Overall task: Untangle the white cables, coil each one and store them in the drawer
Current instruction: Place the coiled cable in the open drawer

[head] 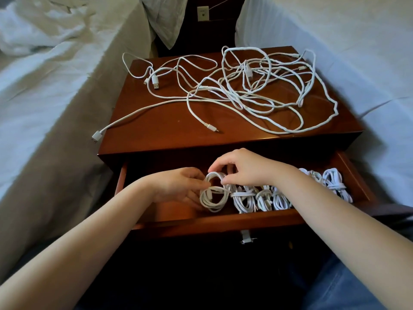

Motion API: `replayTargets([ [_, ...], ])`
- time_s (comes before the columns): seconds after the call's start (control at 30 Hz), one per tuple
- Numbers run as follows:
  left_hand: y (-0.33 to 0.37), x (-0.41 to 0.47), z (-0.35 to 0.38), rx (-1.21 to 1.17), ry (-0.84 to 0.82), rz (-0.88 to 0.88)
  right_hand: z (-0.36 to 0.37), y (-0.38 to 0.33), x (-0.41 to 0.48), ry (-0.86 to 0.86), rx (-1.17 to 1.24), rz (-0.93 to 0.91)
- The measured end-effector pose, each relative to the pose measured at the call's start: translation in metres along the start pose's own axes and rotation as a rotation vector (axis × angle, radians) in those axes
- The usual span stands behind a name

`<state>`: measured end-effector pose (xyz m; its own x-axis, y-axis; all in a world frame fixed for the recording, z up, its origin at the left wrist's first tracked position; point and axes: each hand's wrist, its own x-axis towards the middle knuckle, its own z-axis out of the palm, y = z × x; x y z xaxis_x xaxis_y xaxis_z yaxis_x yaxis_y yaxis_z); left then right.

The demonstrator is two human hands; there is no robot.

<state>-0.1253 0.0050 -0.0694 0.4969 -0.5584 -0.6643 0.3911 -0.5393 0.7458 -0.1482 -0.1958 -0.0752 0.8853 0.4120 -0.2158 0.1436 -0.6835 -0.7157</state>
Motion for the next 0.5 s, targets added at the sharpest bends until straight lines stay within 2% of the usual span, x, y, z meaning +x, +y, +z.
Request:
replayTargets([
  [0.1,0.0,0.0,0.0,0.123,0.033,0.007,0.002,0.001,0.001,-0.007,-0.009,0.007],
  [0.27,-0.001,0.001,-0.006,0.514,0.147,0.101,0.003,0.001,0.001,-0.012,-0.016,0.028],
  [0.43,-0.002,0.001,-0.006,0.392,0.005,-0.006,0.006,-0.007,0.003,-0.101,-0.044,0.028],
  [0.5,-0.002,0.003,-0.004,0.45,-0.019,-0.017,0.007,-0.009,0.004,-0.137,-0.057,0.031],
])
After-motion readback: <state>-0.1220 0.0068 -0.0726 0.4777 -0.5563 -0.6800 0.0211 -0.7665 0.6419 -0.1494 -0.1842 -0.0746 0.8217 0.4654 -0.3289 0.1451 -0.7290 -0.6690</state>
